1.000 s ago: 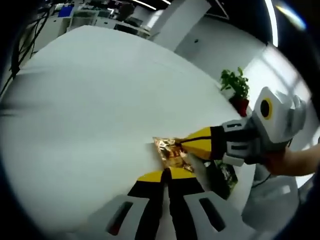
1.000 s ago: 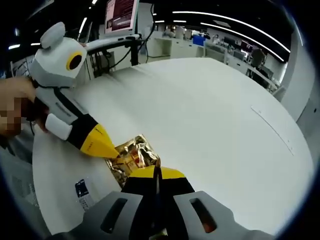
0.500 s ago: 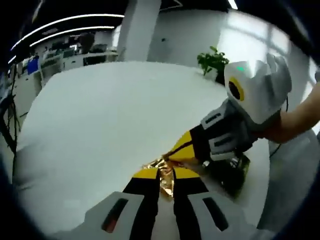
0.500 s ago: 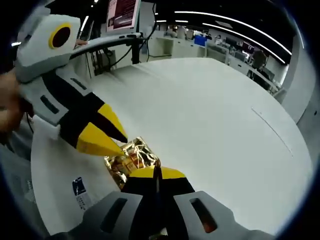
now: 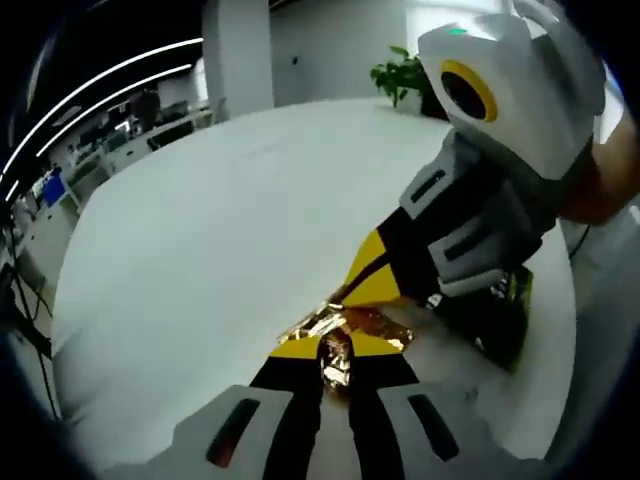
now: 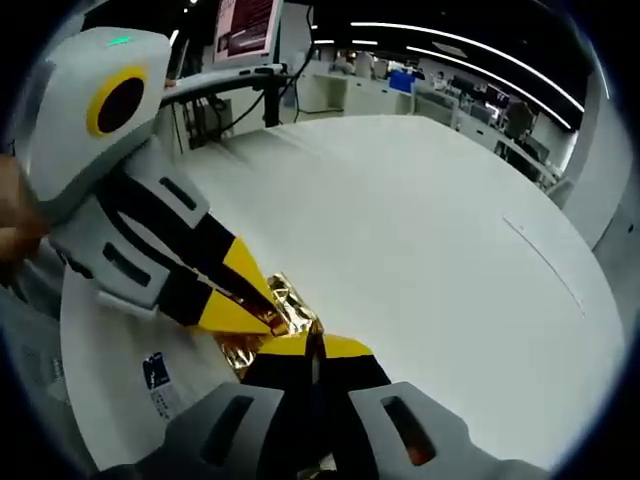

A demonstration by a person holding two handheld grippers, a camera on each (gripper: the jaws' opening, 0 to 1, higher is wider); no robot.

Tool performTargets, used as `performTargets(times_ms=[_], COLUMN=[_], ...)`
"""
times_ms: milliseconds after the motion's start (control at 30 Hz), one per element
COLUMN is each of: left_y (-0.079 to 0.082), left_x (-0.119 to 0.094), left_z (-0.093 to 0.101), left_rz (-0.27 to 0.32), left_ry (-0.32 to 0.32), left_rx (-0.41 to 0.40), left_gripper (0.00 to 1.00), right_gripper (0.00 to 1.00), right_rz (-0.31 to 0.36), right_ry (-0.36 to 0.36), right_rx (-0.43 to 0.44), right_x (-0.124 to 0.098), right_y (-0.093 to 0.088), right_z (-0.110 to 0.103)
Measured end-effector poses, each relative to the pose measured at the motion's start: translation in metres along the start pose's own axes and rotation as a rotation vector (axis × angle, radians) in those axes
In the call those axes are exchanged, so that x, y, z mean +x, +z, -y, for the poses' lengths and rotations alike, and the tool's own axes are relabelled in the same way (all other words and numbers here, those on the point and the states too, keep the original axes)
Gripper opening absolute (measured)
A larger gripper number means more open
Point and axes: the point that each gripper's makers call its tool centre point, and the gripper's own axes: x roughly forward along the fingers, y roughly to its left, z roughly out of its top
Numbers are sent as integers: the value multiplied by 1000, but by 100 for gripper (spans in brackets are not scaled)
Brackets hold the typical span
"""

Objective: Arrange the skincare products in the storage area until every visible bottle or jar stands upright without overlapping.

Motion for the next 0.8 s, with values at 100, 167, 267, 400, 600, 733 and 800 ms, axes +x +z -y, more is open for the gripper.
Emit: performTargets(times_ms=[100,167,267,400,600,733,800], left_y=[0,-1,-2,-3,-3,-4,-1], left_x=[1,0,1,2,1,-2,-6], left_z=[-1,0,-1,-3,-4,-8,-6], left_rz=[-3,-6,-11,-13,-24,-28,-14], left_ry=[-5,-7,-9,-9,3,8,9], left_rx=[-7,-1,-1,-8,-26,-45,-61], left_gripper=[11,11,11,11,14,15,15], right_gripper=[5,6,9,16,23,23,23], right_rz=[5,9,42,93,130,132,141], right_ry=[-13,-18,-24,-48,-49,-34,-29], right_rx=[-5,-7,-23,-28,-44,-59,-60], right_x=[-1,-3,-8,-19,-34,-43,-48], right_y=[1,1,6,18,23,21,21], right_z=[1,2,3,8,0,-7,-8])
